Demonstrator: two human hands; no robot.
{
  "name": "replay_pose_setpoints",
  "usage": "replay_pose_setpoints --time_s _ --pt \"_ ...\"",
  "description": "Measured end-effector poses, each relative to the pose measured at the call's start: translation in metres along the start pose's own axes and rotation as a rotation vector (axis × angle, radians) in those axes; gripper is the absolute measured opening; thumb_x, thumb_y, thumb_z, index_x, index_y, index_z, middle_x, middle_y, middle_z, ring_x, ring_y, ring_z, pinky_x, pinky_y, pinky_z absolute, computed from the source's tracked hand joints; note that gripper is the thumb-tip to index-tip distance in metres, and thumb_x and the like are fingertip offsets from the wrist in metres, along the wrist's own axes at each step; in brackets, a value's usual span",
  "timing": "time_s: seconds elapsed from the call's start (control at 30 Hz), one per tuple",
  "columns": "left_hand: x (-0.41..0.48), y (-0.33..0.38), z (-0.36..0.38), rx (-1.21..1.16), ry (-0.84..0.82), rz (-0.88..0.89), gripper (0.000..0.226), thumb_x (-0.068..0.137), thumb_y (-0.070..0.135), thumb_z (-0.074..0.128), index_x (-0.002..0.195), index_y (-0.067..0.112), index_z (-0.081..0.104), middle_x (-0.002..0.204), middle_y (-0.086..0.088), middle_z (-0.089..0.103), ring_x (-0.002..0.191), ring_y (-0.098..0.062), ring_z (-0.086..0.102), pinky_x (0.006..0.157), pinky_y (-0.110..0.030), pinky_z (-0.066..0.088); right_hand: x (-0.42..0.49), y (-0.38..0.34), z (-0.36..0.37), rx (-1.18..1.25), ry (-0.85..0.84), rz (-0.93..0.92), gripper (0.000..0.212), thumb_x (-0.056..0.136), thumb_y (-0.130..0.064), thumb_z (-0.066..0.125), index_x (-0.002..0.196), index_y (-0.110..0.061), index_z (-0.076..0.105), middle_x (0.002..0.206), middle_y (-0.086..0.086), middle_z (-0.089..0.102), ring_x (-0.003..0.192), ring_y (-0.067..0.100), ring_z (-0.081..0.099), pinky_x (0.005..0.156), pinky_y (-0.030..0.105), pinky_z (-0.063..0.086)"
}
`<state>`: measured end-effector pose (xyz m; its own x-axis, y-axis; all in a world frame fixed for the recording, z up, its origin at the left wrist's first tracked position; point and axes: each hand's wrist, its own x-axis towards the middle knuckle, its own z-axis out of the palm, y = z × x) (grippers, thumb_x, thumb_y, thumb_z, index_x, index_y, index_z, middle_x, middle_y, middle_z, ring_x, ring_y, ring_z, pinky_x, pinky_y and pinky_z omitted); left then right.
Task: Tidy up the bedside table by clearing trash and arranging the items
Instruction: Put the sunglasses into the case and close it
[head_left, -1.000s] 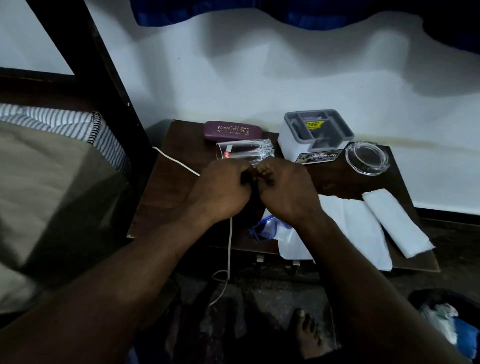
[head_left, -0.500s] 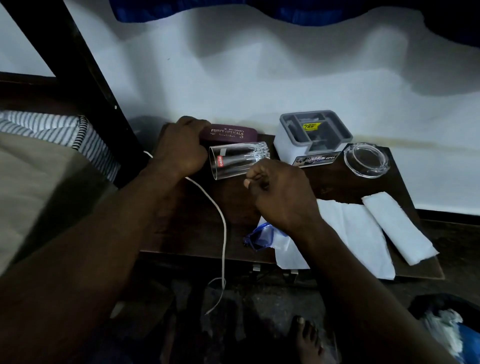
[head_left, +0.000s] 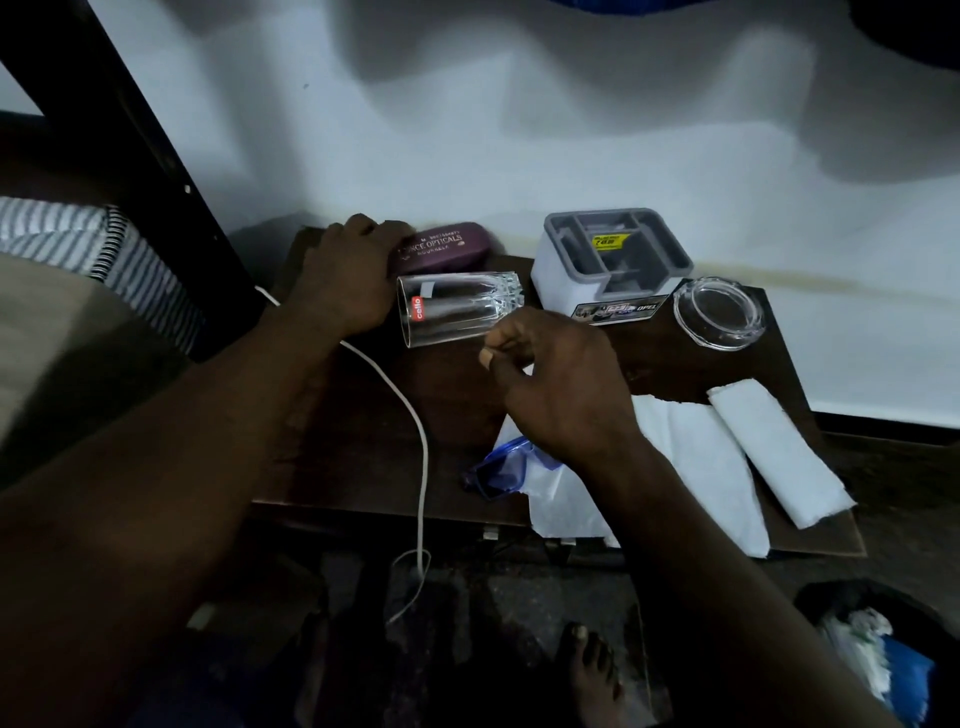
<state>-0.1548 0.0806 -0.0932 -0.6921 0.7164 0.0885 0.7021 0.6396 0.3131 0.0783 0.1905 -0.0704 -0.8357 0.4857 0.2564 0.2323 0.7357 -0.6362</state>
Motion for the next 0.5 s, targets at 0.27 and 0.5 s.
replay_pose_setpoints --time_s 0.27,0.5 --pt "-0.020 0.002 -0.019 -0.210 0.167 -0.090 0.059 0.078 0.017 0.077 0.135 0.019 0.061 0.126 -0.020 0.057 0.116 -0.040 0.058 0.105 -0.043 0.047 0.002 -0.004 -0.006 0.031 0.046 -0.014 0.004 0.086 -0.021 0.069 0.087 -0.024 0.071 0.084 -0.009 0.074 0.081 0.009 0.071 0.078 0.040 0.058" --pt "-0.045 0.015 -0.024 -0.251 0.275 -0.071 0.059 0.079 0.017 0.078 0.135 0.018 0.061 0.128 -0.016 0.056 0.117 -0.035 0.057 0.108 -0.040 0.045 -0.001 -0.010 -0.006 0.034 0.055 -0.020 0.010 0.085 -0.016 0.070 0.089 -0.025 0.070 0.086 -0.008 0.074 0.082 0.009 0.071 0.079 0.038 0.058"
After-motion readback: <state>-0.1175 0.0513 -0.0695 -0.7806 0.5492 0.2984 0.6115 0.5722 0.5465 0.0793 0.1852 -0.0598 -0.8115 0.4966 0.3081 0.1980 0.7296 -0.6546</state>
